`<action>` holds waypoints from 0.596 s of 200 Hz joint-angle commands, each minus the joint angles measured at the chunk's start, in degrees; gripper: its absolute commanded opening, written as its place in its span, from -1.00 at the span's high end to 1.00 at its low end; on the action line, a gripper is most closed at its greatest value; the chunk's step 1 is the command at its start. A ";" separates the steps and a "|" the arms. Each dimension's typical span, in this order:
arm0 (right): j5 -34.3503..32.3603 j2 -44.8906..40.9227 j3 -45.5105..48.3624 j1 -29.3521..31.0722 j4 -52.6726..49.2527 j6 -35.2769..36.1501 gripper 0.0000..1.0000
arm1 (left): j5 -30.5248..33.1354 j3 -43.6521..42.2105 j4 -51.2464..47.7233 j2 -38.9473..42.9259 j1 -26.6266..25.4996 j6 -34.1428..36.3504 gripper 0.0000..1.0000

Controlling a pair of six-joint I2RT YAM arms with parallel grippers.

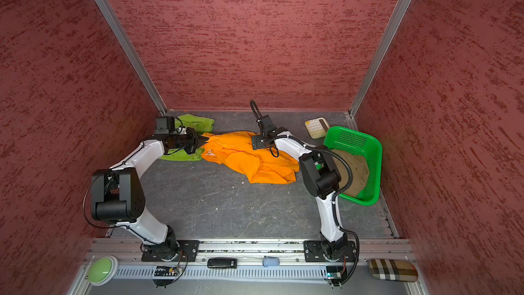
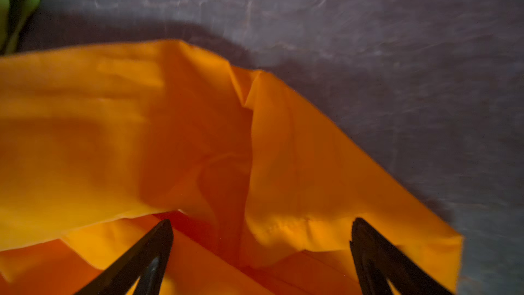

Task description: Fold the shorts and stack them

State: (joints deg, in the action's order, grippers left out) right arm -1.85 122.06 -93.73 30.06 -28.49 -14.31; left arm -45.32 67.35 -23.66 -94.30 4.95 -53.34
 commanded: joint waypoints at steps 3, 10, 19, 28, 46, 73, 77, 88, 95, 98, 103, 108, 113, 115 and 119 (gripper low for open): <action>1.01 1.19 -3.22 0.32 -2.10 1.01 -0.86 | -1.75 1.72 -1.65 0.14 1.01 2.63 1.00; -0.21 2.41 -3.83 0.50 -2.95 0.64 -0.80 | -2.00 1.97 -1.57 -0.13 1.08 2.65 1.00; -2.35 4.15 -4.92 0.59 -4.32 -0.02 -0.76 | -2.18 2.29 -1.65 -0.45 1.11 2.71 1.00; -4.57 5.68 -5.74 0.52 -5.42 -0.66 -0.70 | -2.37 2.57 -1.67 -0.61 1.11 2.72 1.00; -7.33 7.36 -6.71 0.36 -5.58 -1.34 -0.56 | -2.57 3.02 -1.74 -0.71 1.11 2.72 1.00; -9.55 8.93 -9.06 -0.30 -5.51 -1.17 0.20 | -2.97 3.40 -2.44 -0.73 1.45 3.44 1.00; -10.20 9.10 -9.52 -0.50 -5.68 -1.04 0.36 | -3.09 3.41 -2.50 -0.71 1.67 3.49 1.00; -11.37 9.38 -10.99 -1.08 -6.29 -0.69 0.74 | -3.50 3.47 -2.48 -0.62 2.21 3.55 1.00; -11.87 9.19 -11.87 -1.68 -6.79 -0.39 0.90 | -3.65 3.55 -2.59 -0.62 2.72 3.60 1.00; -11.98 9.08 -12.01 -1.79 -6.92 -0.29 0.92 | -3.67 3.64 -2.65 -0.62 2.92 3.64 1.00; -12.43 8.60 -12.48 -2.21 -7.09 -0.06 0.96 | -3.84 3.73 -2.69 -0.54 3.31 3.75 1.00; -12.75 8.11 -12.74 -2.48 -7.35 0.22 0.97 | -3.94 3.88 -2.71 -0.53 3.75 3.81 1.00; -13.05 7.39 -12.96 -2.86 -7.53 0.42 1.00 | -3.94 4.05 -2.71 -0.53 4.05 3.88 1.00; -13.19 7.05 -13.03 -3.07 -7.54 0.53 1.00 | -3.97 4.13 -2.71 -0.53 4.29 3.89 1.00; -13.47 6.36 -13.05 -3.43 -7.63 0.69 1.00 | -3.91 4.25 -2.71 -0.58 4.71 3.88 1.00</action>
State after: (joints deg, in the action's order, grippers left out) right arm -10.81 131.41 -104.31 28.93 -34.33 -15.07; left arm -48.01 69.23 -26.13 -94.59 7.51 -51.07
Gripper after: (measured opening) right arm 0.041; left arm 0.068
